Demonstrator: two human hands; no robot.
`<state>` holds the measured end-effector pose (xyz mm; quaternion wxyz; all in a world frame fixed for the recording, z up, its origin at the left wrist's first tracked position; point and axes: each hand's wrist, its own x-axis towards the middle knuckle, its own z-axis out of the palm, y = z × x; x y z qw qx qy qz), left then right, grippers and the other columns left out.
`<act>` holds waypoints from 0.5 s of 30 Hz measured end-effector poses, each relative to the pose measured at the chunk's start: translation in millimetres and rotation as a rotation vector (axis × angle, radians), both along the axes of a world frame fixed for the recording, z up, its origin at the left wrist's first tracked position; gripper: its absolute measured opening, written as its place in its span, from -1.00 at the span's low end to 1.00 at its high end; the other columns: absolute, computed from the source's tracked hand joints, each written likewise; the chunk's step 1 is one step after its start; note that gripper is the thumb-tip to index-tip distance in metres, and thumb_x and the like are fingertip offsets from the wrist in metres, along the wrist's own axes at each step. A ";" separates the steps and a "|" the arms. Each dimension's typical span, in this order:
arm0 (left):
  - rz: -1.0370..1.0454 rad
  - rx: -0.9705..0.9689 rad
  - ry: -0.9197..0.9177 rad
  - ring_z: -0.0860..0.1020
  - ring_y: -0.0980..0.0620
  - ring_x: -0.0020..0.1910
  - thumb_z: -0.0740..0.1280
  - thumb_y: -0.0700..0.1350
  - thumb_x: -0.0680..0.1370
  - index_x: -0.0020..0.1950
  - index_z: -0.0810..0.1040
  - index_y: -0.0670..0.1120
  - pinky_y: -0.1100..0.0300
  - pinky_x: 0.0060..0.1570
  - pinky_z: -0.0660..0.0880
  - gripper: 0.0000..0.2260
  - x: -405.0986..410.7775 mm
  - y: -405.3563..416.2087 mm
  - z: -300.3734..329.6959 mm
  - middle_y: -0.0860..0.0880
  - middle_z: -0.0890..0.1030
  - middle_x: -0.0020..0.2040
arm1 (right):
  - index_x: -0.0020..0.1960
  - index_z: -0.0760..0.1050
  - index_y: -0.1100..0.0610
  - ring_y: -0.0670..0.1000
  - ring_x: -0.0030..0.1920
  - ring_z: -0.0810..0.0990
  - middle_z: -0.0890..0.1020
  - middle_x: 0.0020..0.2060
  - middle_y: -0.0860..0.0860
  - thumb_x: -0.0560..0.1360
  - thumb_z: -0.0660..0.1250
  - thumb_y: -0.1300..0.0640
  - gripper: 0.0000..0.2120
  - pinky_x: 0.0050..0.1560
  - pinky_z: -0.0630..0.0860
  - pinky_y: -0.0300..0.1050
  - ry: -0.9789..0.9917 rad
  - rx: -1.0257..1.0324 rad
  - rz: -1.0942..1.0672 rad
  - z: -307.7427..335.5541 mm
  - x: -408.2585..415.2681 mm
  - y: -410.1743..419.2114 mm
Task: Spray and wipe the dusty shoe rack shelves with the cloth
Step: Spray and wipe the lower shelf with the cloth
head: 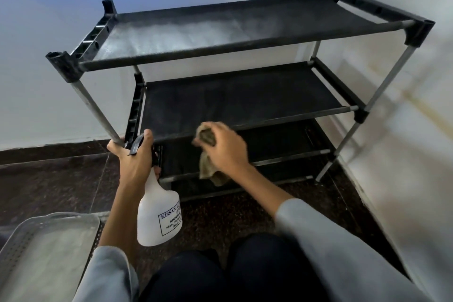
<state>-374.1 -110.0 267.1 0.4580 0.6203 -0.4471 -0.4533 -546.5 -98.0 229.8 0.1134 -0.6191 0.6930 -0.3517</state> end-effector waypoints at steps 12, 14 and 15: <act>-0.047 0.142 0.063 0.56 0.06 -0.52 0.36 0.38 0.30 0.54 0.06 -0.30 0.22 -0.49 0.50 0.09 6.5 -3.5 -15.5 0.00 0.59 -0.44 | 0.39 0.26 -0.10 0.11 0.05 0.61 0.42 0.33 -0.11 0.50 0.31 -0.12 -0.49 0.00 0.51 0.08 0.326 0.066 -0.275 11.6 -114.1 51.9; -0.018 0.089 0.053 0.55 0.01 -0.41 0.36 0.24 0.46 0.57 -0.15 -0.12 0.15 -0.36 0.52 -0.05 0.2 4.0 -14.4 -0.06 0.57 -0.29 | 0.37 0.29 -0.05 0.14 0.10 0.57 0.42 0.30 -0.08 0.49 0.24 -0.26 -0.47 0.03 0.49 0.09 0.231 0.079 -0.378 15.3 -136.6 56.5; -0.011 0.067 0.025 0.54 -0.01 -0.32 0.35 0.16 0.52 0.54 -0.19 -0.04 0.12 -0.27 0.51 -0.14 -1.2 8.7 -14.2 -0.08 0.55 -0.18 | 0.36 0.29 -0.01 0.14 0.14 0.54 0.40 0.30 -0.06 0.50 0.21 -0.27 -0.46 0.08 0.48 0.10 0.129 0.086 -0.421 17.5 -140.8 57.6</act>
